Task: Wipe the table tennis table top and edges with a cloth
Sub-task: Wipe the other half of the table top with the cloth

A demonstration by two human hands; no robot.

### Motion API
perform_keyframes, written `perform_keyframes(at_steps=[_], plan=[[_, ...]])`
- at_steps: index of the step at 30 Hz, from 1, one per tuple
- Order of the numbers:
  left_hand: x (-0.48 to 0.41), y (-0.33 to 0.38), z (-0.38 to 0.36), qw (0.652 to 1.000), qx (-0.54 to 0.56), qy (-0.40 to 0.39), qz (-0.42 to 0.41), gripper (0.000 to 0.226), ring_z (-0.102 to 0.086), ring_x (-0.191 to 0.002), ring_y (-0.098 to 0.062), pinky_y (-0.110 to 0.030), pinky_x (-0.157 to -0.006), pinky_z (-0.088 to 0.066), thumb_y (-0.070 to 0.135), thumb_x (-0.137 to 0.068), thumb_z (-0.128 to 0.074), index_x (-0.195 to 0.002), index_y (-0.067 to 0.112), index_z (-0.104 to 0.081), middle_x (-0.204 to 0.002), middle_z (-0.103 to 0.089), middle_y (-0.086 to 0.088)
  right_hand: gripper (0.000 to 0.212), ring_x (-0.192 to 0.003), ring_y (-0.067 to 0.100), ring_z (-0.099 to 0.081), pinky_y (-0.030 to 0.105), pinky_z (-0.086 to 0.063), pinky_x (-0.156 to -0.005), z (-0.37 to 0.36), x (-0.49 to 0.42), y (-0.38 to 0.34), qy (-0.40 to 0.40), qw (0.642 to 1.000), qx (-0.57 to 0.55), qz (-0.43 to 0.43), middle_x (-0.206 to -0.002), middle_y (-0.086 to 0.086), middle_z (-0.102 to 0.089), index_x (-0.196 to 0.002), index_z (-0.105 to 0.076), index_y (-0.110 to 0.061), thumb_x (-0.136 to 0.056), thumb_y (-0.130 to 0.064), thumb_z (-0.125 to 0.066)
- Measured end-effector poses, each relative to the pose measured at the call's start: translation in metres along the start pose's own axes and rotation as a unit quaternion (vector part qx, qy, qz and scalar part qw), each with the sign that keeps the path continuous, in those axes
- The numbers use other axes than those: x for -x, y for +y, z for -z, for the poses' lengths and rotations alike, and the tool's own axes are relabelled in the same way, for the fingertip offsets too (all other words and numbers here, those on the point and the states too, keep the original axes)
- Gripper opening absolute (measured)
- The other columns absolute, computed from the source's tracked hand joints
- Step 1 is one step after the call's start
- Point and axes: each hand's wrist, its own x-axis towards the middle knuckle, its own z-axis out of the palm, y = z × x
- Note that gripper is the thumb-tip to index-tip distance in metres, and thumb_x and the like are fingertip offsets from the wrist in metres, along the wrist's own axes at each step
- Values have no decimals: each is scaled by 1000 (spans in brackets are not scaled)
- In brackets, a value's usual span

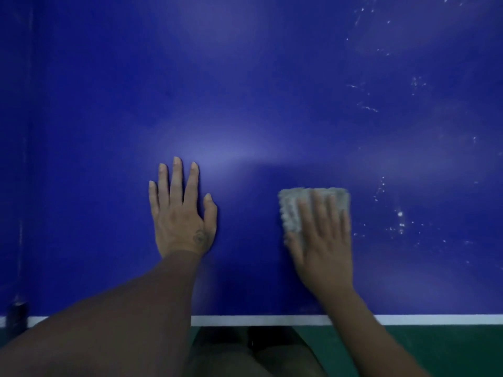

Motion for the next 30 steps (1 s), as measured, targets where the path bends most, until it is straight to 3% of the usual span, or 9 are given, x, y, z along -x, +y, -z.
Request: perform_keyframes(at_steps=[3, 6, 8, 12, 16, 19, 25, 27, 30], plan=[[2, 1, 1, 1000, -8, 1, -4, 67, -8, -168, -30, -55, -136, -8, 43, -108, -40, -170, 21, -31, -181, -16, -5, 70, -166, 33, -5, 63, -13, -130, 4, 5, 27, 11, 991, 8, -131, -180, 8, -8, -171, -19, -18, -110, -49, -35], [3, 0, 1, 1000, -8, 1, -4, 67, -7, -168, -28, -54, -136, -7, 45, -108, -38, -171, 22, -30, -181, -15, -4, 70, -166, 35, -5, 65, -10, -130, -3, -5, 0, 24, 975, -6, -223, -179, 10, -7, -171, -16, -19, -110, -50, -30], [3, 1, 1, 1000, -1, 4, -5, 66, -7, -168, -28, -53, -136, -6, 45, -109, -39, -170, 22, -31, -181, -15, -4, 69, -165, 38, -5, 65, -11, -129, -9, -12, -38, 22, 981, -5, -194, -179, 13, -8, -171, -16, -18, -111, -48, -31], [4, -1, 1, 1000, 13, 20, -15, 64, -10, -168, -29, -54, -136, -7, 44, -110, -42, -169, 21, -35, -180, -19, -6, 68, -165, 37, -3, 63, -14, -130, -19, 22, -110, 11, 999, -29, -11, -179, 12, -10, -171, -20, -19, -112, -47, -39], [8, -2, 2, 998, 37, 37, -22, 62, -14, -167, -30, -53, -136, -7, 43, -110, -44, -166, 19, -41, -178, -25, -8, 66, -166, 32, -11, 60, -21, -130, -22, 80, -92, 3, 997, -33, 72, -178, 7, -16, -169, -28, -22, -111, -48, -46], [9, -5, 3, 998, 42, 43, -30, 61, -17, -167, -31, -53, -136, -9, 44, -110, -42, -165, 18, -44, -177, -29, -9, 64, -165, 34, -13, 63, -22, -128, -17, 99, -31, 13, 999, 4, 45, -178, 8, -19, -168, -31, -20, -110, -47, -43], [16, -5, 6, 998, 45, 13, -31, 63, -15, -167, -32, -55, -135, -10, 46, -112, -33, -166, 16, -39, -178, -26, -9, 69, -166, 32, 3, 63, -6, -131, -3, 98, 26, -7, 980, 3, -199, -180, 8, 0, -172, -10, -20, -111, -52, -24], [33, 3, 9, 998, 65, 4, -13, 63, -16, -167, -33, -55, -135, -10, 43, -110, -35, -165, 13, -42, -177, -28, -11, 69, -166, 35, -1, 63, -8, -130, -7, 93, 3, 0, 982, 17, -187, -179, 12, -5, -171, -14, -16, -112, -48, -27], [81, 20, 8, 997, 76, 6, 3, 62, -18, -166, -34, -55, -135, -13, 38, -108, -40, -164, 11, -43, -177, -29, -12, 70, -166, 31, -5, 61, -15, -131, -19, 93, -50, 14, 996, 22, -85, -179, 10, -11, -170, -20, -10, -111, -44, -38]])
